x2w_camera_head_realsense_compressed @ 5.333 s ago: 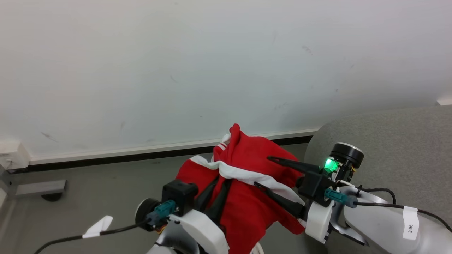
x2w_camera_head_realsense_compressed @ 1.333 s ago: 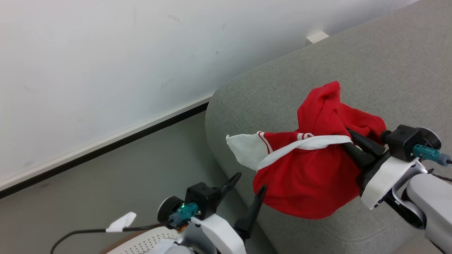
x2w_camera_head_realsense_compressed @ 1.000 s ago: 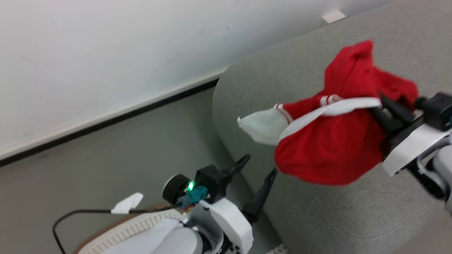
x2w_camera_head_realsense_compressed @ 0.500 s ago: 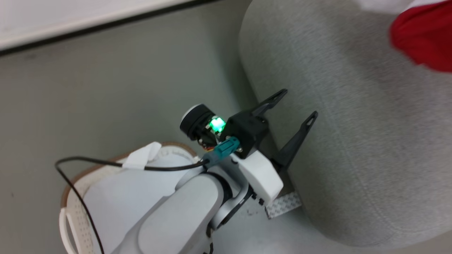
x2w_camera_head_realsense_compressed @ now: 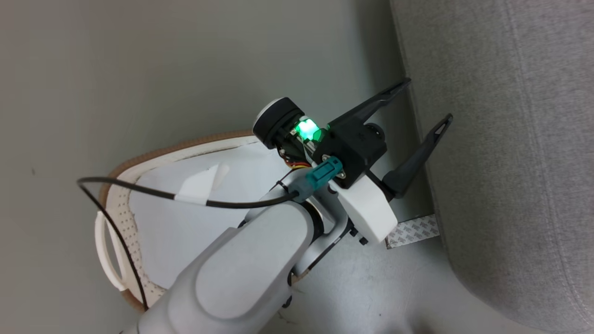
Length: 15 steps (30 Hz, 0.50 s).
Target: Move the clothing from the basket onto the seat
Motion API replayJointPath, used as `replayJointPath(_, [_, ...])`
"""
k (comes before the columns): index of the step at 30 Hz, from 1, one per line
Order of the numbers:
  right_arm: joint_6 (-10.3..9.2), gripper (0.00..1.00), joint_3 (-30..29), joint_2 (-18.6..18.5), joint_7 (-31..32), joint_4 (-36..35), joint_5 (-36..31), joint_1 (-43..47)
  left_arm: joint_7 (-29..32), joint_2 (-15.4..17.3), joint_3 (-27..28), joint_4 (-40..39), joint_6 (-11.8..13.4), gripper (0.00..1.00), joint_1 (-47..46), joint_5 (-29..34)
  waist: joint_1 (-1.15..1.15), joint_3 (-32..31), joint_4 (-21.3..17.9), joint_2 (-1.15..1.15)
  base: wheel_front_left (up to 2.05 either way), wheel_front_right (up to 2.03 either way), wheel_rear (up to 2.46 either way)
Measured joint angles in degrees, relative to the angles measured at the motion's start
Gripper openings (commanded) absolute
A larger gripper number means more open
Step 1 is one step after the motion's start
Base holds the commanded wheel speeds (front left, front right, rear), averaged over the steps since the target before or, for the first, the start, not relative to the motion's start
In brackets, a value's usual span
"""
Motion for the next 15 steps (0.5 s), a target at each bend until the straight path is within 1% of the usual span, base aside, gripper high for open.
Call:
replayJointPath(1, [-0.01,0.04,-0.6,1.1,0.0,0.6,-0.9,0.6,-0.1,-0.1,-0.1,0.2,0.1,1.0,-0.2,0.0,0.0,0.4,0.3,0.0,0.0,0.0,0.0])
replayJointPath(2, [-0.01,0.35,-1.5,2.0,0.0,1.0,-1.6,1.0,-0.4,-0.1,-0.1,0.3,0.2,1.0,-0.3,0.0,0.0,0.6,0.5,0.0,0.0,0.0,0.0])
replayJointPath(3, [-0.01,0.74,-2.5,2.8,0.0,1.0,-2.2,1.4,-0.5,-0.1,-0.2,0.5,0.3,1.0,-0.3,0.0,0.0,0.6,0.5,0.0,0.0,0.0,0.0])
replayJointPath(4, [0.0,1.0,-3.4,3.4,0.0,1.0,-2.8,1.9,-0.8,-0.1,-0.3,0.7,0.3,1.0,-0.3,-0.1,0.0,0.4,0.5,0.0,0.0,0.0,0.0])
replayJointPath(7, [-0.01,1.0,-5.9,5.2,0.0,-0.4,-4.7,4.0,-1.4,-0.3,-0.4,1.2,0.5,1.0,-0.3,-0.4,-0.01,-0.7,0.2,0.0,0.0,0.0,0.0])
replayJointPath(10, [-0.01,1.0,-6.3,7.0,0.0,-2.6,-5.8,7.1,-2.0,-0.3,-0.3,1.8,0.6,1.0,0.0,-1.0,-0.01,-2.5,-0.1,0.0,0.0,0.0,0.0])
replayJointPath(15, [-0.01,1.0,-6.0,8.4,0.0,-10.4,-7.1,12.9,-3.5,0.0,0.2,2.7,0.9,1.0,2.3,-2.7,-0.01,-6.7,-0.8,0.0,0.0,0.0,0.0])
